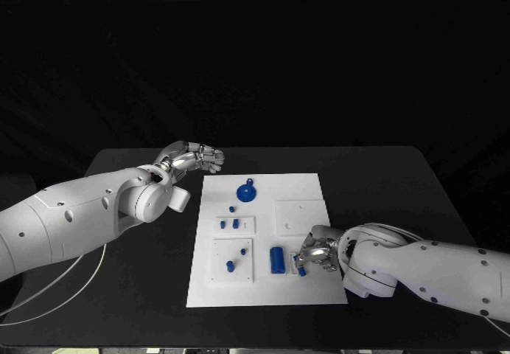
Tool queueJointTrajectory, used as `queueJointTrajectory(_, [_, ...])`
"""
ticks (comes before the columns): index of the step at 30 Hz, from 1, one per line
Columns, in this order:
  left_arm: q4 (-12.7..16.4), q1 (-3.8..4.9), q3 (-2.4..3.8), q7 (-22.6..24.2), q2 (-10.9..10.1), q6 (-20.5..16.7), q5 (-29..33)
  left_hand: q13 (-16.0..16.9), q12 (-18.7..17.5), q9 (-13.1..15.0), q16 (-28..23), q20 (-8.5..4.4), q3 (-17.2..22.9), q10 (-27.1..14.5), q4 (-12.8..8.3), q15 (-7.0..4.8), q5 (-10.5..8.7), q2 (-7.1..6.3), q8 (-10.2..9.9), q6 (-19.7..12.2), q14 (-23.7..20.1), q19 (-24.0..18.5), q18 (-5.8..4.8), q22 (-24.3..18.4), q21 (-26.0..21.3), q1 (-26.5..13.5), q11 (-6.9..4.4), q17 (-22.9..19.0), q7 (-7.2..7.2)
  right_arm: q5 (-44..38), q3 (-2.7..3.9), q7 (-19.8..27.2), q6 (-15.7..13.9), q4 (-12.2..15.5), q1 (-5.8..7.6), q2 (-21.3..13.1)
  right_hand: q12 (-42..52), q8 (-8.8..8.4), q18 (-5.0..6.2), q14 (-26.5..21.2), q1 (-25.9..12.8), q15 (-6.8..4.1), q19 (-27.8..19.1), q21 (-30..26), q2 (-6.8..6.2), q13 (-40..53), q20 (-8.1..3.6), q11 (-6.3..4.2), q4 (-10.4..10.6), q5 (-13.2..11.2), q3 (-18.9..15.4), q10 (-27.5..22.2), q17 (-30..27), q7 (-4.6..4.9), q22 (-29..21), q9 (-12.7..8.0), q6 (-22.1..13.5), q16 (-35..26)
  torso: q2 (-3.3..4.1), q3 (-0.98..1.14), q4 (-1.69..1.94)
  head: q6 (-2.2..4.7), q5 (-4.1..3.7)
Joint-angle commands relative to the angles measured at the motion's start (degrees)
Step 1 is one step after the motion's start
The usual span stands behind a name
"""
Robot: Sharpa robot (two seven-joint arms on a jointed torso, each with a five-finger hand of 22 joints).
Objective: Assemble the parts on the task board
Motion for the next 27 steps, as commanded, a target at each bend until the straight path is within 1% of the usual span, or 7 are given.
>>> queueJointTrajectory(1, [0.2, 0.07, 0.04, 0.2, 0.0, 0.9, 0.1, -0.1, 0.0, -0.1, -0.2, 0.12, 0.2, -0.4, 0.3, 0.03, -0.12, 0.03, 0.3, -0.4, 0.2, 0.2, 0.19, 0.1, -0.3, -0.3, -0.04, 0.1, 0.04, 0.4, -0.15, 0.3, 0.5, -0.5, -0.22, 0.2, 0.2, 0.38, 3.89, 0.0, 2.3, -0.32, 0.2, 0.3, 2.87, 0.0, -0.05, -0.12, -0.1, 0.2, -0.4, 0.5, -0.1, 0.38, 0.6, 0.1, 0.0, -0.2, 0.02, 0.02, 0.00, -0.02, 0.11])
queueJointTrajectory(8, [0.2, 0.07, 0.04, 0.2, 0.0, 0.9, 0.1, -0.1, 0.0, -0.1, -0.2, 0.12, 0.1, -0.4, 0.3, 0.04, -0.14, 0.02, 0.3, -0.4, 0.2, 0.2, 0.18, 0.1, -0.3, -0.3, -0.03, 0.1, 0.04, 0.7, -0.15, 0.2, 1.2, -0.9, -0.22, 0.6, 0.2, 0.37, 3.89, 0.0, 2.0, -0.33, 0.3, 0.3, 2.80, 0.0, -0.09, -0.13, 0.0, 0.4, -0.8, 0.5, -0.1, 0.38, 0.6, 0.1, 0.0, -0.2, 0.01, -0.03, 0.01, -0.06, 0.16])
queueJointTrajectory(13, [0.2, 0.07, 0.04, 0.1, 0.0, 1.0, 0.1, -0.1, 0.0, -0.1, -0.3, 0.13, 0.1, -0.4, 0.3, 0.04, -0.14, 0.01, 0.3, -0.4, 0.2, 0.2, 0.18, 0.1, -0.3, -0.3, -0.03, 0.1, 0.05, 0.7, -0.15, 0.4, 1.0, -1.1, -0.22, 0.7, 0.2, 0.46, 3.89, 0.0, 1.3, -0.39, 0.4, 0.3, 2.77, 0.1, -0.17, -0.20, 0.1, 0.6, -2.0, 0.6, -0.1, 0.30, 0.6, 0.1, 0.2, -0.2, 0.01, -0.02, 0.01, -0.05, 0.22])
queueJointTrajectory(15, [0.2, 0.07, 0.04, 0.2, 0.0, 1.0, 0.1, -0.1, 0.0, -0.1, -0.3, 0.13, 0.1, -0.4, 0.3, 0.04, -0.15, 0.01, 0.3, -0.4, 0.2, 0.2, 0.18, 0.1, -0.4, -0.3, -0.03, 0.1, 0.05, 0.7, -0.14, 0.4, 1.1, -1.1, -0.22, 0.7, 0.3, 0.51, 3.89, 0.0, 1.0, -0.43, 0.4, 0.3, 2.76, 0.2, -0.20, -0.26, 0.2, 0.0, -2.8, 0.6, -0.1, 0.24, 0.5, 0.1, 0.3, -0.2, 0.00, -0.02, 0.01, -0.03, 0.26])
queueJointTrajectory(17, [0.2, 0.07, 0.04, 0.1, -0.1, 1.0, 0.1, -0.1, 0.0, -0.1, -0.3, 0.13, 0.1, -0.4, 0.3, 0.04, -0.15, 0.01, 0.3, -0.4, 0.2, 0.2, 0.18, 0.1, -0.4, -0.3, -0.03, 0.1, 0.05, 0.7, -0.14, 0.4, 1.2, -1.1, -0.22, 0.7, 0.3, 0.54, 3.89, 0.0, 0.8, -0.49, 0.4, 0.2, 2.72, 0.2, -0.24, -0.31, 0.4, -1.1, -3.4, 0.6, -0.1, 0.19, 0.5, 0.1, 0.4, -0.2, 0.00, -0.02, 0.01, -0.03, 0.26])
queueJointTrajectory(20, [0.2, 0.07, 0.04, 0.2, -0.1, 1.0, 0.1, -0.1, 0.0, -0.1, -0.3, 0.13, 0.1, -0.4, 0.3, 0.04, -0.15, 0.01, 0.3, -0.4, 0.2, 0.2, 0.18, 0.1, -0.4, -0.3, -0.03, 0.1, 0.05, 0.7, -0.14, 0.5, 1.2, -1.1, -0.22, 0.8, 0.3, 0.57, 3.89, 0.0, 0.7, -0.52, 0.3, 0.2, 2.64, 0.2, -0.25, -0.35, 0.6, -1.4, -3.7, 0.7, -0.1, 0.15, 0.5, 0.1, 0.5, -0.2, 0.02, -0.02, 0.00, -0.07, 0.28])
queueJointTrajectory(27, [0.2, 0.07, 0.04, 0.1, -0.1, 1.0, 0.1, -0.1, 0.0, -0.1, -0.3, 0.13, 0.1, -0.4, 0.3, 0.04, -0.16, 0.02, 0.3, -0.4, 0.2, 0.2, 0.18, 0.2, -0.4, -0.3, -0.03, 0.2, 0.05, 0.7, -0.13, 0.7, 1.5, -1.1, -0.21, 0.9, 0.4, 0.64, 3.89, 0.0, -0.7, -0.61, 0.4, 0.2, 1.81, 0.3, -0.24, -0.45, 1.6, -1.6, -5.7, 0.8, -0.1, 0.04, 0.5, 0.1, 0.8, -0.2, 0.00, -0.01, 0.01, -0.09, 0.35])
